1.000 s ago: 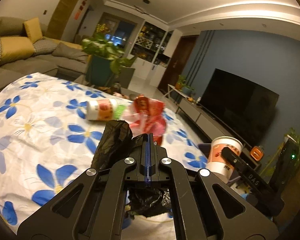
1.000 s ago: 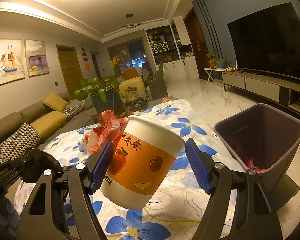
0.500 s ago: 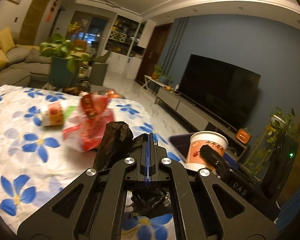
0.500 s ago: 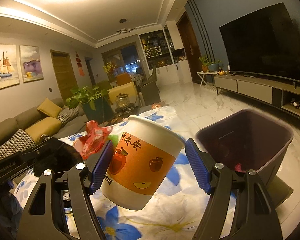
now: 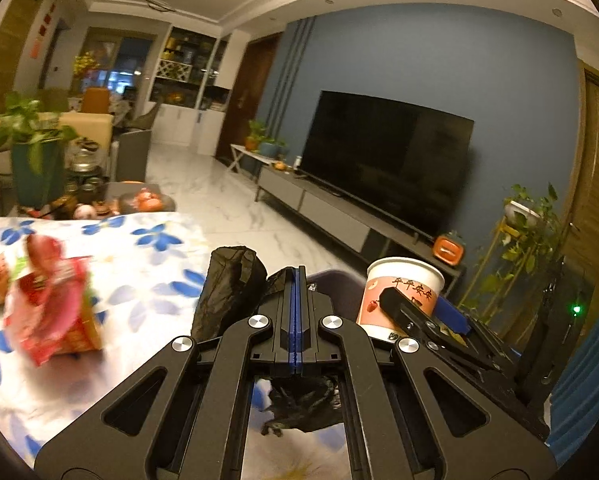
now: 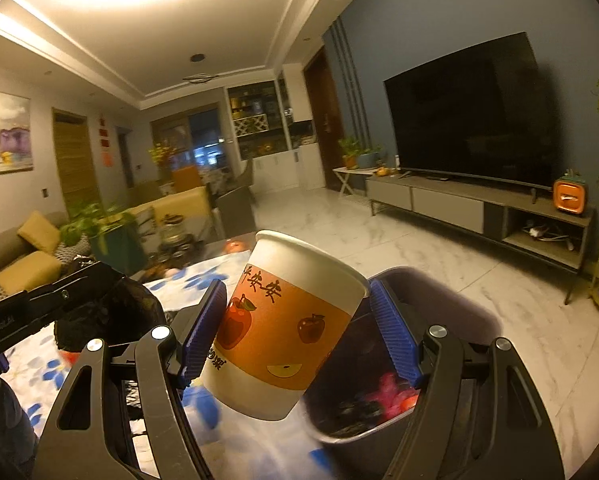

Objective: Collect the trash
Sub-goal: 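Carry the white-orange cup and black bag over the grey bin with both tools, then open both tools to drop the white-orange cup and black bag into the bin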

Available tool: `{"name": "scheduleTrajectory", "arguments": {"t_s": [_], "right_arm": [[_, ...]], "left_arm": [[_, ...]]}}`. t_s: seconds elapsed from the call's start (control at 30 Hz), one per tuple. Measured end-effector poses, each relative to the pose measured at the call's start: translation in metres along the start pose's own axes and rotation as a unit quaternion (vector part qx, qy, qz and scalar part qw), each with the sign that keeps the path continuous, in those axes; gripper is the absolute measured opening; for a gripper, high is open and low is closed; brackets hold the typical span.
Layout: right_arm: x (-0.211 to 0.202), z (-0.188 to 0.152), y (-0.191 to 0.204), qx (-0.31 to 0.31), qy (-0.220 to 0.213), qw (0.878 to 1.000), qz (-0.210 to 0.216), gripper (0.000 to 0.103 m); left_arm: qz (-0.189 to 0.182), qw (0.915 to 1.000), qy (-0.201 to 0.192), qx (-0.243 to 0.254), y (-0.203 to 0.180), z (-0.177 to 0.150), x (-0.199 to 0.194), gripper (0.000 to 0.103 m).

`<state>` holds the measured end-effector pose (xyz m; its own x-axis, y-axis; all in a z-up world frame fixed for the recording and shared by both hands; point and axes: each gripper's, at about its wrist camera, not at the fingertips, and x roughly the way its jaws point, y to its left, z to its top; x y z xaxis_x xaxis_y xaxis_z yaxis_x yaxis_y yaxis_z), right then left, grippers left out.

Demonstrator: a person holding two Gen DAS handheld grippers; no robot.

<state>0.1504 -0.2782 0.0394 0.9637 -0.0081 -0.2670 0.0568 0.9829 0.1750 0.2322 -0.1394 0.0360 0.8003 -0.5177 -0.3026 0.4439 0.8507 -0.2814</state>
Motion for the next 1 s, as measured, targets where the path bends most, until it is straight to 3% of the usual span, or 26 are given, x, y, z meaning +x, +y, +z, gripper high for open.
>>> {"name": "scheduleTrajectory", "arguments": {"t_s": [0.47,0.83,0.9,0.97,1.0], "right_arm": [[0.023,0.007,-0.052,0.013,0.0,0.998,-0.058,0.072],[0.026,0.008,-0.065,0.019,-0.006,0.996,-0.082,0.072],[0.03,0.007,-0.067,0.022,-0.005,0.996,-0.082,0.072],[0.032,0.007,-0.066,0.025,-0.005,0.996,-0.08,0.072],[0.033,0.005,-0.063,0.024,-0.003,0.996,-0.081,0.072]], "left_arm": [[-0.041,0.9985,0.033,0.019,-0.041,0.004,0.094,0.0],[-0.05,0.9974,0.049,0.019,-0.05,-0.007,0.135,0.0],[-0.043,0.997,0.063,0.015,-0.048,-0.01,0.142,0.015],[-0.037,0.997,0.068,0.006,-0.041,-0.016,0.145,0.06],[-0.026,0.9975,0.065,0.001,-0.037,-0.018,0.144,0.064]]}}
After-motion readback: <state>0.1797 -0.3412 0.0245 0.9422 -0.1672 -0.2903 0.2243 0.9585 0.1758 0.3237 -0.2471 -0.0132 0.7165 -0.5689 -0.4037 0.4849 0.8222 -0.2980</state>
